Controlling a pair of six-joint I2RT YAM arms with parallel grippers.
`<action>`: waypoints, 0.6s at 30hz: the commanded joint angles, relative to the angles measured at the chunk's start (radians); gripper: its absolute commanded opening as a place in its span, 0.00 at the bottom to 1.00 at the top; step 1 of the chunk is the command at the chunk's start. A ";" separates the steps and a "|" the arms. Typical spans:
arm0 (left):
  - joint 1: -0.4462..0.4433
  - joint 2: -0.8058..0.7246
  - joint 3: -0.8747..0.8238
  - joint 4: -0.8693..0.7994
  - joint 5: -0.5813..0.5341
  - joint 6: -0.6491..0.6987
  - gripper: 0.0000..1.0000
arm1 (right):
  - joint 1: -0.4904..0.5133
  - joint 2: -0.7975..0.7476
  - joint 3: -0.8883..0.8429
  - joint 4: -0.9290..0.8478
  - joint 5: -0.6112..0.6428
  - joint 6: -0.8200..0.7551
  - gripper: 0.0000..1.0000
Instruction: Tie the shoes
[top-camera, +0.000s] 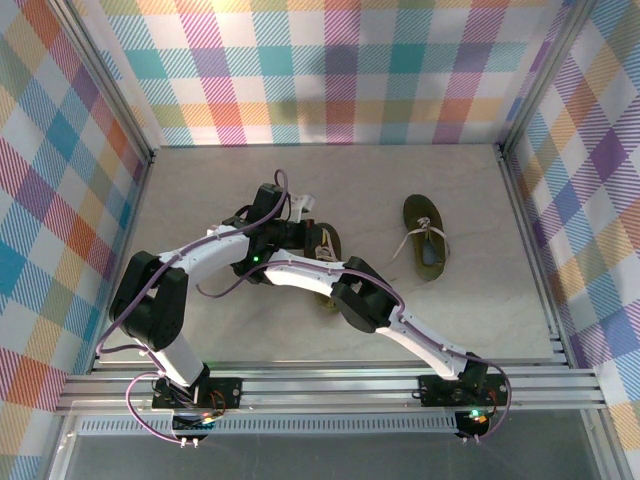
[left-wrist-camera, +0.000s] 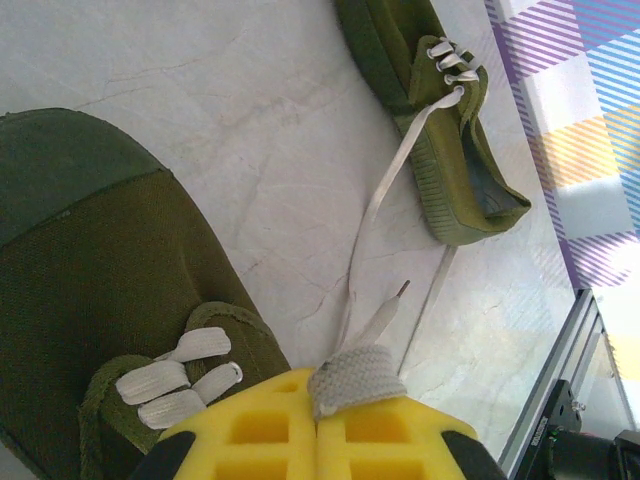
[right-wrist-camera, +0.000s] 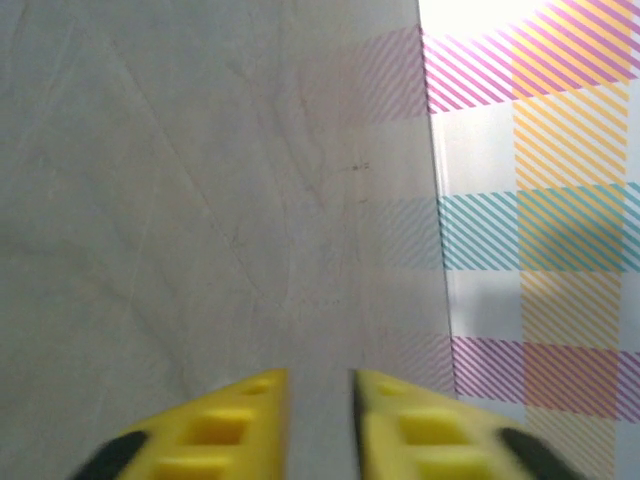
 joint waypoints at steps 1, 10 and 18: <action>0.005 -0.034 0.016 -0.021 0.017 0.014 0.00 | 0.012 -0.046 0.022 -0.083 -0.038 0.076 0.45; 0.006 -0.044 0.013 -0.025 0.013 0.028 0.00 | 0.066 -0.167 -0.077 -0.176 -0.142 0.208 0.62; 0.006 -0.060 0.010 -0.032 0.000 0.048 0.00 | 0.165 -0.388 -0.422 -0.100 -0.205 0.325 0.62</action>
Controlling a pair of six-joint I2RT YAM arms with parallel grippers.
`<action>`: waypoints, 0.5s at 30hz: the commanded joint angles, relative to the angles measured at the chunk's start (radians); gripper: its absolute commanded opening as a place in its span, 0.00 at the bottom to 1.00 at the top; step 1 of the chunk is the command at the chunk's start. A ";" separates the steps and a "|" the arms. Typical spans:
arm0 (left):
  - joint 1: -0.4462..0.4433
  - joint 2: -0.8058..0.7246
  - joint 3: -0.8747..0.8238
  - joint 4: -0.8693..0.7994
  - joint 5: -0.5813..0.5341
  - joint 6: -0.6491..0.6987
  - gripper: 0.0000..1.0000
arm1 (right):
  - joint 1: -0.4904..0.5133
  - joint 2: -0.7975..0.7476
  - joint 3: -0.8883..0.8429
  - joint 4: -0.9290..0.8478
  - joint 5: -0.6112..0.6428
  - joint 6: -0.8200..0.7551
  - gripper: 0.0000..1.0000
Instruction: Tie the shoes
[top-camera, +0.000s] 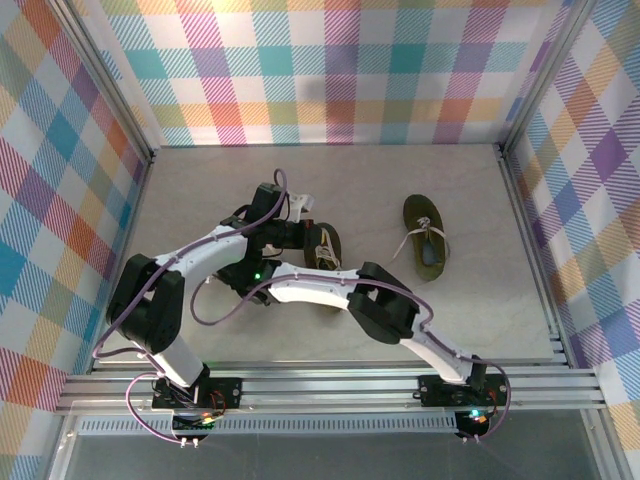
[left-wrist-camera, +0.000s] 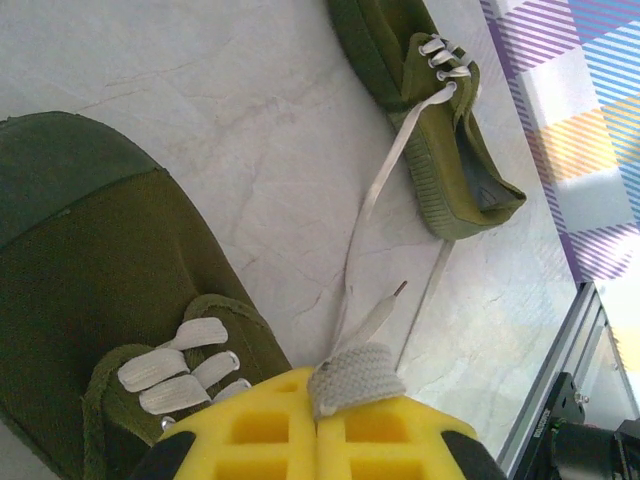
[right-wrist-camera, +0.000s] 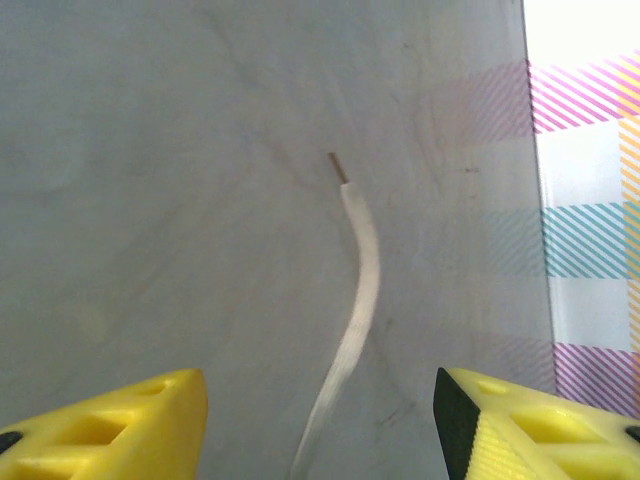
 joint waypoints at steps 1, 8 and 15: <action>0.006 -0.036 0.010 -0.009 0.003 0.022 0.00 | 0.045 -0.116 -0.122 0.032 -0.042 0.108 0.62; 0.008 -0.037 0.003 0.005 -0.019 0.026 0.00 | 0.121 -0.461 -0.552 0.114 -0.091 0.349 0.62; -0.009 -0.123 -0.153 0.194 -0.081 0.117 0.00 | 0.075 -1.081 -0.998 0.192 -0.049 0.687 0.62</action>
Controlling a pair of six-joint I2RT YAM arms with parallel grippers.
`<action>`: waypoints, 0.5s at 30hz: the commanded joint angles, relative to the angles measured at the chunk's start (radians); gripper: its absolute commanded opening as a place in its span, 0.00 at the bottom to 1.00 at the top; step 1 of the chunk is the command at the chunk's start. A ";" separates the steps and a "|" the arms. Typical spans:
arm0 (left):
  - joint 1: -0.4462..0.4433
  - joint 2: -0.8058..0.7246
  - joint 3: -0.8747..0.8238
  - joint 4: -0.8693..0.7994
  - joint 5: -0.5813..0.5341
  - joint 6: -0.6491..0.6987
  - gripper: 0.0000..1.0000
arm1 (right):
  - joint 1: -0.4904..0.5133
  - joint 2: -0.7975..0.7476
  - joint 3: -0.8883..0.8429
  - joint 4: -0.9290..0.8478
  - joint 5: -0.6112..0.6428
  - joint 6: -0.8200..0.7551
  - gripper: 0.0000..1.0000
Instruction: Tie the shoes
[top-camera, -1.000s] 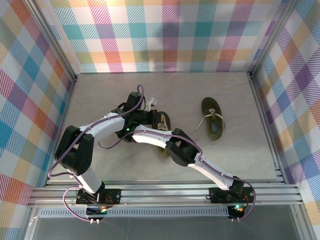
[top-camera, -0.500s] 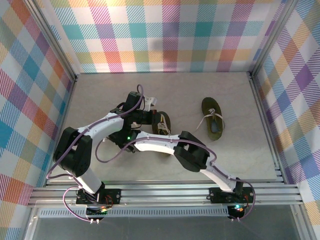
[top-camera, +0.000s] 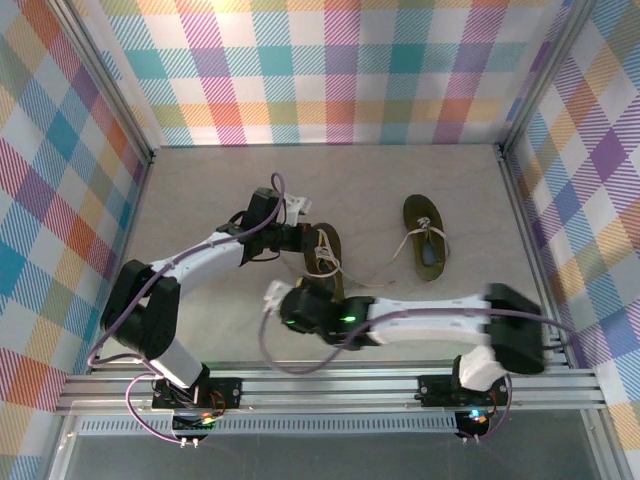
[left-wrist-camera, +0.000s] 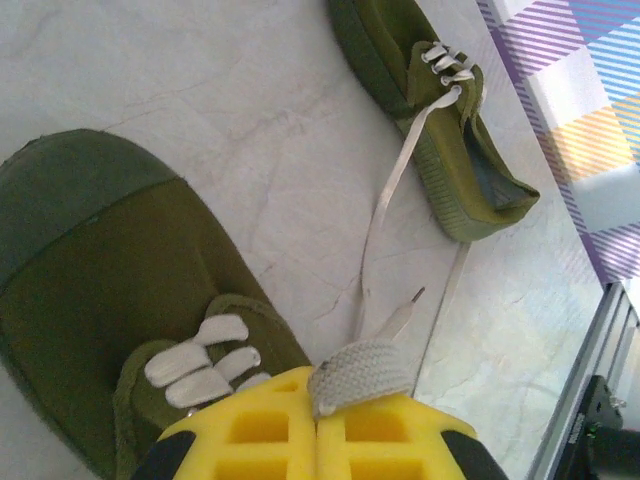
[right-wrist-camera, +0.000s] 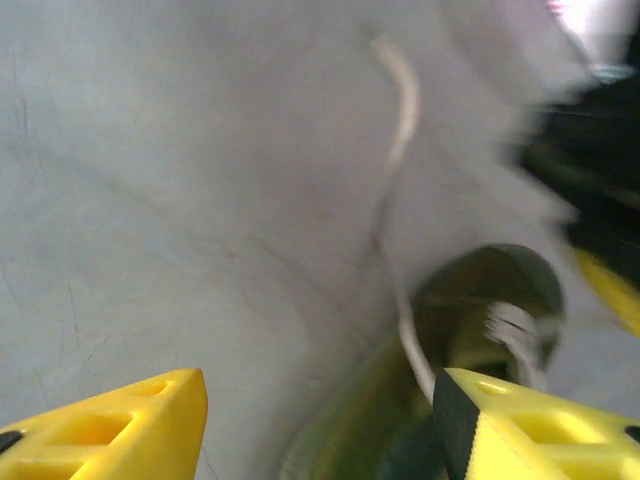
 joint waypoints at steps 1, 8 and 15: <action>-0.010 -0.075 -0.077 0.129 -0.049 0.086 0.00 | -0.071 -0.275 -0.128 0.088 0.036 0.250 0.62; -0.074 -0.108 -0.153 0.169 -0.112 0.288 0.00 | -0.580 -0.404 -0.097 -0.085 -0.339 0.478 0.62; -0.173 -0.121 -0.203 0.172 -0.245 0.502 0.00 | -0.769 0.082 0.359 -0.286 -0.744 0.428 0.62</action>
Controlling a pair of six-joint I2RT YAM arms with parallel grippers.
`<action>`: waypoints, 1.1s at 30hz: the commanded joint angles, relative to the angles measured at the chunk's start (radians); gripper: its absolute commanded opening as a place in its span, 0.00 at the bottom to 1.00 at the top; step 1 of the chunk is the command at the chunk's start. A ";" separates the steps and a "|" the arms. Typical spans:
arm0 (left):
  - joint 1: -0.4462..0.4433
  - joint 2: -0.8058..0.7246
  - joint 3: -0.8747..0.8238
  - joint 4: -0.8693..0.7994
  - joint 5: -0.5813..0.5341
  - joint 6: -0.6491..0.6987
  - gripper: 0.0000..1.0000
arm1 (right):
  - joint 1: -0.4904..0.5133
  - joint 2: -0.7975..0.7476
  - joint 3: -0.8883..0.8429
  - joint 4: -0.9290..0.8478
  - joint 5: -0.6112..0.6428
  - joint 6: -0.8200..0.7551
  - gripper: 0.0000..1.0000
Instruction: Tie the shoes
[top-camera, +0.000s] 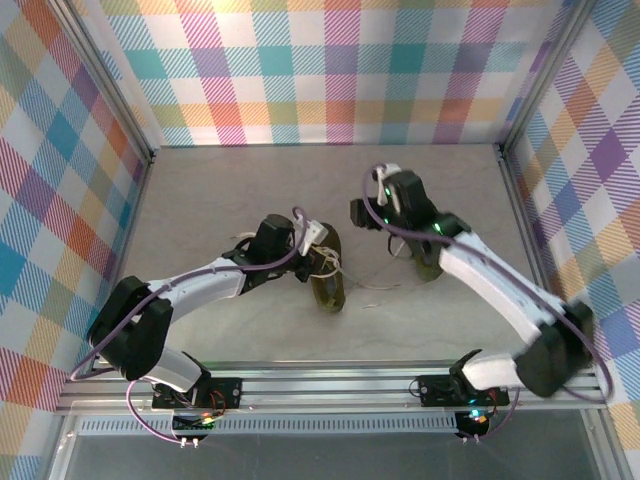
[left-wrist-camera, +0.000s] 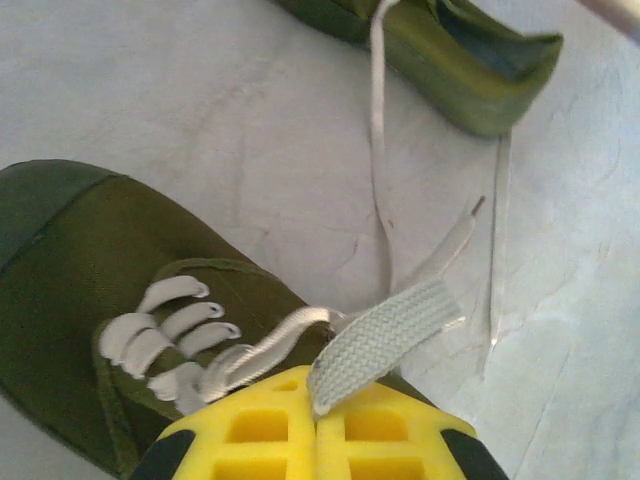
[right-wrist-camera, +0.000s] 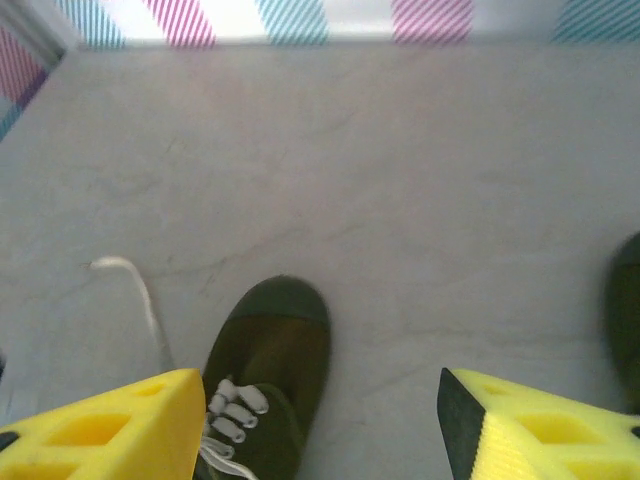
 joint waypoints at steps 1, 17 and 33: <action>-0.027 -0.020 -0.029 0.040 -0.073 0.161 0.00 | -0.027 0.193 0.181 -0.136 -0.275 -0.005 0.62; -0.172 0.060 -0.025 -0.060 -0.267 0.423 0.00 | 0.115 1.052 1.168 -0.584 -0.464 -0.238 0.58; -0.267 0.153 -0.001 -0.123 -0.435 0.551 0.00 | 0.227 1.237 1.301 -0.617 -0.338 -0.448 0.59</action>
